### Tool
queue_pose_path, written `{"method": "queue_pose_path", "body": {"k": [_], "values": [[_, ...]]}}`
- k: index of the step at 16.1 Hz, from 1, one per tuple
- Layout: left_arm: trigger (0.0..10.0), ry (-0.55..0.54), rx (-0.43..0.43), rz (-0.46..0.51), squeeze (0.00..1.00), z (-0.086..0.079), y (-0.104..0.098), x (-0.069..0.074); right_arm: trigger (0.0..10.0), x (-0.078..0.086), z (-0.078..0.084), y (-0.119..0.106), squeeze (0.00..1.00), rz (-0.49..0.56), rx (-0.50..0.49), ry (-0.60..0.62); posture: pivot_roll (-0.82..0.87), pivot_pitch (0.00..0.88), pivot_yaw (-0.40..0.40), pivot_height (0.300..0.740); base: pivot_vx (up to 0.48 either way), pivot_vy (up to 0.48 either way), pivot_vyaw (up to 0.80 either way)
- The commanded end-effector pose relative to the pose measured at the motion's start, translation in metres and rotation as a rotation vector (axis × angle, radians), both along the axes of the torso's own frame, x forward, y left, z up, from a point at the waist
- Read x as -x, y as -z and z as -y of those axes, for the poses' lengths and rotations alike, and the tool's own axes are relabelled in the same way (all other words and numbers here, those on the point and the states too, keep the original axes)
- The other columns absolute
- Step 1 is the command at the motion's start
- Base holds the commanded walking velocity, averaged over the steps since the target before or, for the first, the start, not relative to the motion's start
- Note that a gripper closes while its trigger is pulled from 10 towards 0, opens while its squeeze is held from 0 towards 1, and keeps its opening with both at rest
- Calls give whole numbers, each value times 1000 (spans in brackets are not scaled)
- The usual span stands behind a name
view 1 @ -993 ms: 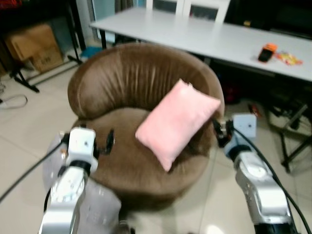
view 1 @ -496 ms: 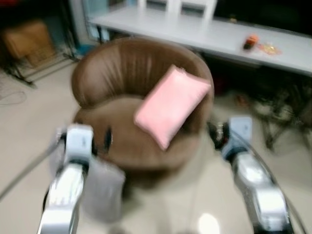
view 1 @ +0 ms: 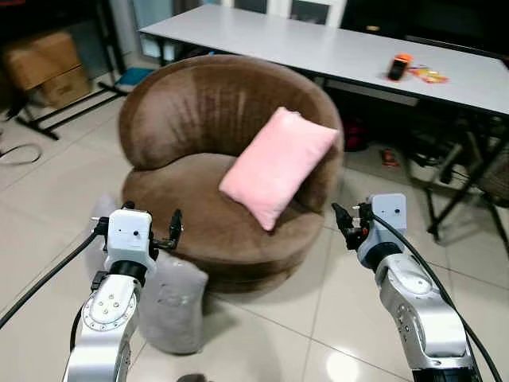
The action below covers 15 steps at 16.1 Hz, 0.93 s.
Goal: Move the pillow to the sofa from floor
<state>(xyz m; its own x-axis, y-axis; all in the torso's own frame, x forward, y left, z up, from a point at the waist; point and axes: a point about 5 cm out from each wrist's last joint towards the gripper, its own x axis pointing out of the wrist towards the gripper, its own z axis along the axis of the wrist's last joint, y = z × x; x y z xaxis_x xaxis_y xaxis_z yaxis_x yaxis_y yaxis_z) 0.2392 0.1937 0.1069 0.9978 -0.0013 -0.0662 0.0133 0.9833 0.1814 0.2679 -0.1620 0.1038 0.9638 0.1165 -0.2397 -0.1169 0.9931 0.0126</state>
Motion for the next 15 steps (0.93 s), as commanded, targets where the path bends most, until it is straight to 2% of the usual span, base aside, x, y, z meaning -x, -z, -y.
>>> {"method": "queue_pose_path", "body": {"k": [1,3,5,15], "values": [[10000,5,-10,-2,0,0,-1,2,10000,0,-2,-2,0,2,-3,-8,12,0,-64,740,0,386,0],[10000,3,-14,-4,0,-1,-1,3,10000,0,-4,-2,0,-3,-22,-29,13,0,-65,740,0,382,0],[10000,7,-24,-2,0,0,-1,2,10000,-1,-6,-1,0,-3,4,-37,15,0,-72,740,0,382,0],[10000,27,-33,-1,0,-1,-2,2,10000,0,-5,6,0,-19,-3,-11,22,0,-59,740,0,382,0]]}}
